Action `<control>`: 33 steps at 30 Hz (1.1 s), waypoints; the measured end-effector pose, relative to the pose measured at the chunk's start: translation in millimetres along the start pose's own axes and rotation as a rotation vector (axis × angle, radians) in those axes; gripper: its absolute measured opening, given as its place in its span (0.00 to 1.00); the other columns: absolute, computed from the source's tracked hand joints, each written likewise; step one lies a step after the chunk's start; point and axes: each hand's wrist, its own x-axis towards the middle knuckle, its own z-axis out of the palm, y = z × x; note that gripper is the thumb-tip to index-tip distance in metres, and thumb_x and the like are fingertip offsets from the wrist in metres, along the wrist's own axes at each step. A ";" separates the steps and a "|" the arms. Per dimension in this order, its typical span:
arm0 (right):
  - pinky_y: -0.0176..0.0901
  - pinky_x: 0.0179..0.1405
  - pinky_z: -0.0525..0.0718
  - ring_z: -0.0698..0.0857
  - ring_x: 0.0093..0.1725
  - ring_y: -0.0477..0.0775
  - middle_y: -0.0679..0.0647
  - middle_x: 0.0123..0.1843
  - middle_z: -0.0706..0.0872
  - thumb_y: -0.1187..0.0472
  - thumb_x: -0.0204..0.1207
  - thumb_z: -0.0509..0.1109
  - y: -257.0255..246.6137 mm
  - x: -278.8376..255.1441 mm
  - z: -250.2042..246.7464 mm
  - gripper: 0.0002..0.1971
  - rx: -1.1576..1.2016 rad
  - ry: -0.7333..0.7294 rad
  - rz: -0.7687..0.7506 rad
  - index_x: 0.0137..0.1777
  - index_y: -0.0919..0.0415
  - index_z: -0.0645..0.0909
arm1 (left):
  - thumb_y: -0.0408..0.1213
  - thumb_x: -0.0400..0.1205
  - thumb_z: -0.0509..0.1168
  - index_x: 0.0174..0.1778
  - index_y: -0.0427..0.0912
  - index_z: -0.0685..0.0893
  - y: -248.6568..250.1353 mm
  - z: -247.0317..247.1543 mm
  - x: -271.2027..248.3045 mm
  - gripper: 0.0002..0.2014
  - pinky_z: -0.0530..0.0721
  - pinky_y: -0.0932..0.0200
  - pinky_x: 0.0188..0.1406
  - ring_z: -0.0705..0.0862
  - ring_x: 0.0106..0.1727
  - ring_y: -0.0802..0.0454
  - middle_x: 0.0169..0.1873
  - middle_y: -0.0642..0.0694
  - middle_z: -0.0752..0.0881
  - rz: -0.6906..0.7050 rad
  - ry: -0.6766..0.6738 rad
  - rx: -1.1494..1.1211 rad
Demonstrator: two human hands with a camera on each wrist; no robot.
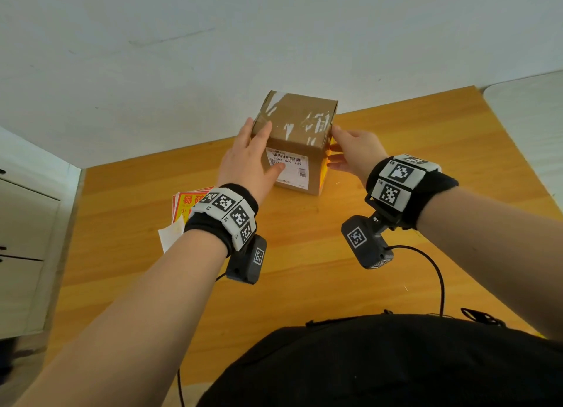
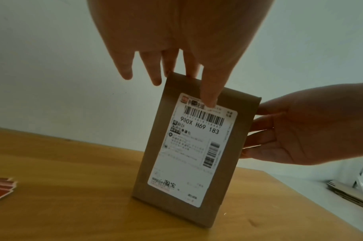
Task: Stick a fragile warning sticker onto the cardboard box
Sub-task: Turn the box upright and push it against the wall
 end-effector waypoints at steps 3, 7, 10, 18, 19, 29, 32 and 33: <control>0.53 0.65 0.84 0.83 0.63 0.58 0.59 0.63 0.84 0.46 0.78 0.63 -7.9 -2.4 1.5 0.23 0.032 -0.072 -0.016 0.64 0.64 0.78 | 0.50 0.80 0.63 0.82 0.51 0.54 0.8 -1.9 6.8 0.36 0.63 0.47 0.79 0.60 0.82 0.44 0.84 0.46 0.51 -0.001 -0.015 0.037; 0.54 0.67 0.82 0.83 0.64 0.59 0.59 0.64 0.85 0.50 0.78 0.65 -15.8 3.1 5.1 0.23 -0.114 -0.108 -0.122 0.68 0.63 0.77 | 0.50 0.80 0.63 0.82 0.51 0.53 0.0 -5.3 17.3 0.37 0.65 0.45 0.79 0.60 0.82 0.44 0.84 0.45 0.51 0.001 -0.033 0.095; 0.53 0.66 0.83 0.84 0.63 0.56 0.58 0.65 0.85 0.51 0.79 0.65 -21.7 10.6 7.8 0.24 -0.172 -0.103 -0.128 0.71 0.63 0.75 | 0.52 0.79 0.62 0.82 0.51 0.53 -1.7 -9.6 27.6 0.37 0.65 0.43 0.79 0.61 0.82 0.43 0.84 0.44 0.53 0.033 -0.046 0.202; 0.55 0.62 0.84 0.85 0.59 0.58 0.58 0.61 0.86 0.47 0.79 0.61 -33.3 22.3 24.3 0.22 -0.314 -0.052 -0.165 0.66 0.62 0.77 | 0.51 0.80 0.60 0.81 0.51 0.55 -11.7 -16.6 58.1 0.35 0.65 0.39 0.78 0.65 0.80 0.41 0.83 0.43 0.58 0.037 -0.055 0.294; 0.56 0.61 0.85 0.85 0.58 0.58 0.58 0.60 0.86 0.47 0.79 0.61 -34.1 23.7 26.2 0.22 -0.322 -0.049 -0.167 0.66 0.62 0.77 | 0.51 0.81 0.60 0.81 0.51 0.55 -12.1 -17.1 59.8 0.34 0.65 0.39 0.78 0.65 0.80 0.41 0.83 0.43 0.58 0.032 -0.053 0.294; 0.51 0.57 0.86 0.85 0.55 0.55 0.54 0.59 0.86 0.42 0.78 0.60 -32.8 34.6 34.7 0.25 -0.387 -0.028 -0.211 0.67 0.60 0.76 | 0.46 0.80 0.64 0.81 0.48 0.55 -16.1 -14.7 66.0 0.36 0.64 0.41 0.79 0.68 0.78 0.41 0.83 0.41 0.55 0.018 -0.032 0.253; 0.51 0.59 0.86 0.85 0.57 0.54 0.53 0.61 0.85 0.42 0.77 0.61 -32.1 33.8 34.8 0.27 -0.373 -0.023 -0.205 0.69 0.59 0.75 | 0.45 0.79 0.65 0.81 0.47 0.55 -15.7 -14.5 66.2 0.36 0.63 0.41 0.79 0.66 0.79 0.41 0.83 0.40 0.55 0.014 -0.032 0.223; 0.52 0.59 0.86 0.85 0.58 0.54 0.52 0.61 0.84 0.42 0.77 0.61 -32.4 33.9 34.5 0.28 -0.362 -0.020 -0.196 0.70 0.60 0.73 | 0.46 0.79 0.65 0.81 0.47 0.55 -15.2 -14.2 66.6 0.36 0.63 0.41 0.80 0.65 0.80 0.41 0.83 0.40 0.55 0.010 -0.034 0.207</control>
